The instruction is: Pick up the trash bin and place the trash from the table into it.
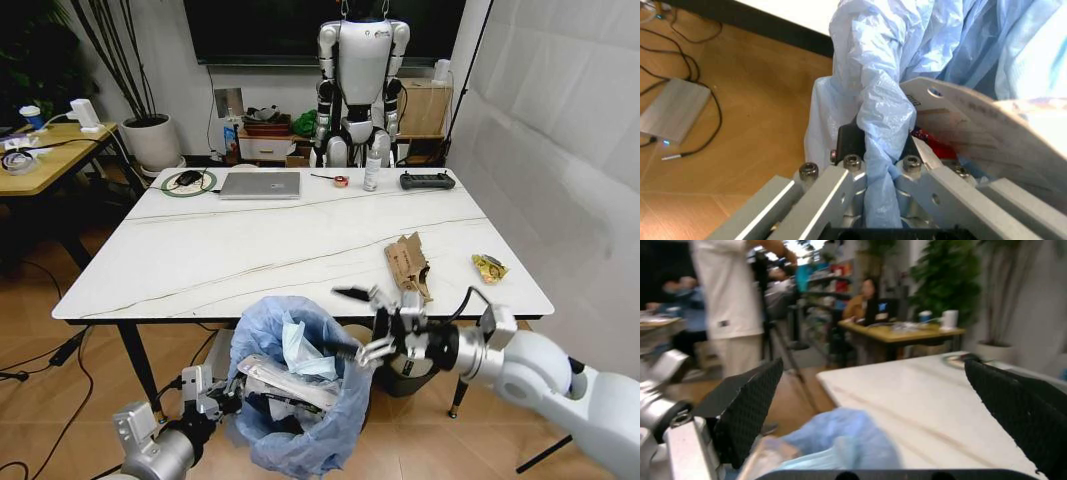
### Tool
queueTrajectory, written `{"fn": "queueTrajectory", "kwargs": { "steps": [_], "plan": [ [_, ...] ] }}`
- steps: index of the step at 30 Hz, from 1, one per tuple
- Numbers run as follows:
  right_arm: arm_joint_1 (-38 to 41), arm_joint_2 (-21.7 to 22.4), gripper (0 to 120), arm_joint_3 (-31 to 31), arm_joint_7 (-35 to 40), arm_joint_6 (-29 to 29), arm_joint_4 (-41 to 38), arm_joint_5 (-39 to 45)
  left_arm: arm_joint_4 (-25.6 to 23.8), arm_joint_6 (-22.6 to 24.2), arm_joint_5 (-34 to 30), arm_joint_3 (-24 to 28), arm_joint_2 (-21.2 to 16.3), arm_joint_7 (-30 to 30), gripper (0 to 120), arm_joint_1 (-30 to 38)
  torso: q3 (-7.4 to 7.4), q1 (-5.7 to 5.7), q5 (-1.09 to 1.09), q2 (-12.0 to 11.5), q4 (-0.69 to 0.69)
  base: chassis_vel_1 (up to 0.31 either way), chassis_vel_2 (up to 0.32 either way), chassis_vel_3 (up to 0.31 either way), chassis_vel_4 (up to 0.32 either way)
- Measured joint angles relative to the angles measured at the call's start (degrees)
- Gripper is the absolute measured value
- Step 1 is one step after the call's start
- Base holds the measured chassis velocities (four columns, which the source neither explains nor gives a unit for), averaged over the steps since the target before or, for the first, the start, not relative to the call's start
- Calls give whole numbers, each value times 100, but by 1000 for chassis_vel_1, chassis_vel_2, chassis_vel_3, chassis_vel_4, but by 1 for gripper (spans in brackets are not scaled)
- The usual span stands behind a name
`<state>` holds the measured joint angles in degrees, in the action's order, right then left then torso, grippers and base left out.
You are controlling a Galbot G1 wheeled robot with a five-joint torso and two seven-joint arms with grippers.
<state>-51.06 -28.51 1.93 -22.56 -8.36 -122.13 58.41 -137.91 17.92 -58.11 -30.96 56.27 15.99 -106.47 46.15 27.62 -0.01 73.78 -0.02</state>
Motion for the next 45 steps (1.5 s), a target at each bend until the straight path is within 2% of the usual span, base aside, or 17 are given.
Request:
{"fn": "queueTrajectory", "kwargs": {
  "steps": [2, 11, 13, 15, 19, 20, 23, 33, 45],
  "plan": [
    [44, -74, 100, -108, 495, -63, 41, -12, -28, -10, 12, -58, 84, -2, 0, -36, 0, 0, 2, 0, 2, 0, 0, 0, 0],
    [33, -380, 100, -331, 1518, 64, 387, -235, -45, -75, 159, -178, 262, 2, 0, -168, 0, 0, 1, 0, 1, 0, 0, 0, 0],
    [-27, -558, 100, -354, 2485, 463, 396, -510, -34, -106, 231, -198, 301, 12, 0, -202, 0, 0, 0, 0, 2, 0, 0, 0, 0],
    [-110, -697, 100, -354, 3104, 766, 414, -654, -17, -121, 255, -207, 307, 18, 0, -209, 0, 0, 1, 0, 1, 0, 0, 0, 0],
    [-174, -846, 100, -354, 3546, 1072, 510, -824, -16, -135, 258, -227, 307, 27, 0, -216, 0, 0, 0, 0, 0, 0, 0, 0, 0],
    [-220, -988, 100, -364, 3904, 1354, 627, -951, -43, -137, 257, -247, 303, 49, 0, -231, 0, 0, 1, 0, 1, 0, 0, 0, 0],
    [-360, -1173, 100, -381, 4308, 1612, 768, -1072, -100, -136, 249, -287, 296, 68, 0, -245, 0, 0, 1, 0, 2, 0, 0, 0, 0],
    [-607, -1604, 100, -335, 4701, 1859, 1185, -1294, -165, -136, 222, -316, 304, 88, 0, -225, 0, 0, 0, 0, 1, 0, 0, 0, 0],
    [-534, -1897, 100, -234, 4513, 1760, 1704, -1425, -89, -126, 107, -329, 273, 121, 0, -124, 0, 0, 0, 0, 1, 0, 0, 0, 0]
  ]
}}
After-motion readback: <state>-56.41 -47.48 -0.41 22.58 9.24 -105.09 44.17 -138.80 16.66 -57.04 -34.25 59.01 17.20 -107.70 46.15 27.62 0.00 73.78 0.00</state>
